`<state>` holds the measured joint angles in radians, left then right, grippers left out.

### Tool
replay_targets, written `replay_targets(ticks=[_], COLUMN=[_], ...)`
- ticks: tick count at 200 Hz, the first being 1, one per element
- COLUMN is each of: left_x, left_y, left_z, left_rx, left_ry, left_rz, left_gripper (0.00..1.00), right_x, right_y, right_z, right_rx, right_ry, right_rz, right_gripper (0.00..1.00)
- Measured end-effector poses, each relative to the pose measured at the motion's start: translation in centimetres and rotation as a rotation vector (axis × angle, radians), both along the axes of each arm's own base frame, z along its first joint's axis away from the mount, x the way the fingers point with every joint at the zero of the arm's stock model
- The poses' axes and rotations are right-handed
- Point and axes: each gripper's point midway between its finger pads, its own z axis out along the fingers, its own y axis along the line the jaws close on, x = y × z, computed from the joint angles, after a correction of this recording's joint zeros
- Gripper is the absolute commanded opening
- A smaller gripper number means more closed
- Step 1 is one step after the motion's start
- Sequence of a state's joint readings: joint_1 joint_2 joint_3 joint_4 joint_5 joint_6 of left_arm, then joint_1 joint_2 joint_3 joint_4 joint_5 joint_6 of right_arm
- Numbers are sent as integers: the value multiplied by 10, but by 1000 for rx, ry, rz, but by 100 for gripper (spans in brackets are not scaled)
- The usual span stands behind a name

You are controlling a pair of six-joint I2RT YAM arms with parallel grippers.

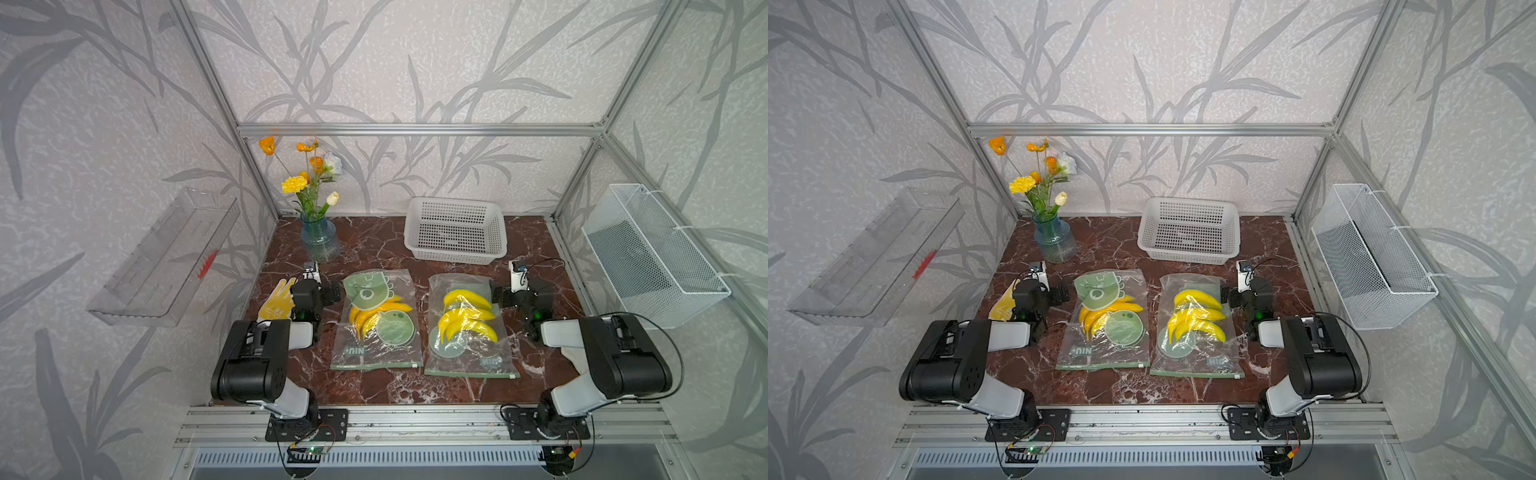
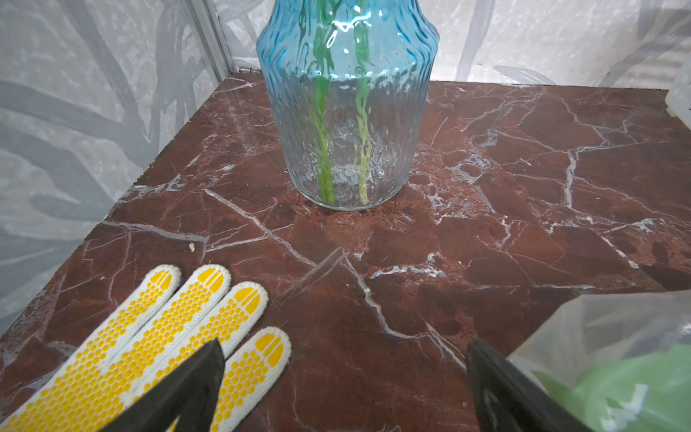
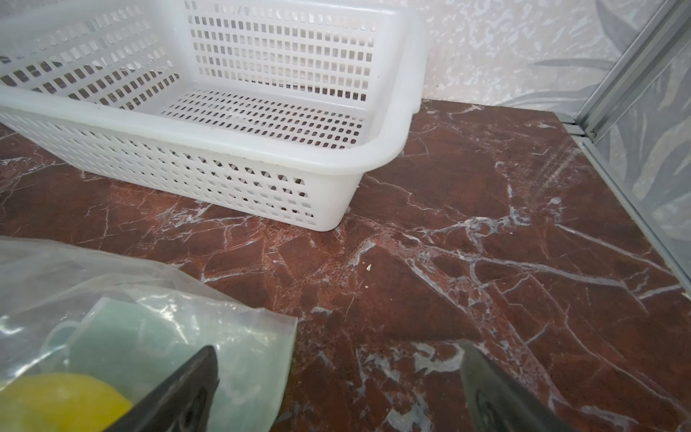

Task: Open the zip-top bag and take out the banana
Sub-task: Pick up the zipper food storage bag at the center of the board.

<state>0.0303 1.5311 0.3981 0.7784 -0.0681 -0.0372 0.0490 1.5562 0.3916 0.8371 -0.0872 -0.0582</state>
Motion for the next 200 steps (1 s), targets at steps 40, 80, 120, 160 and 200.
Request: replay_targets(ticks=[40,80,120,160,200], left_x=[0,0,0,0,2], left_y=[0,0,0,0,-1], left_z=[0,0,0,0,1], left_rx=[0,0,0,0,-8], left_ry=[0,0,0,0,42], left_rz=[0,0,0,0,-10], left_gripper=[99,100,100,100,100], right_x=[0,0,0,0,0], right_y=[0,0,0,0,-7], right_z=[0,0,0,0,8], right_rx=[0,0,0,0,8], right_ry=[0,0,0,0,-13], right_rz=[0,0,0,0,-42], right_gripper=[99,99,99,99,100])
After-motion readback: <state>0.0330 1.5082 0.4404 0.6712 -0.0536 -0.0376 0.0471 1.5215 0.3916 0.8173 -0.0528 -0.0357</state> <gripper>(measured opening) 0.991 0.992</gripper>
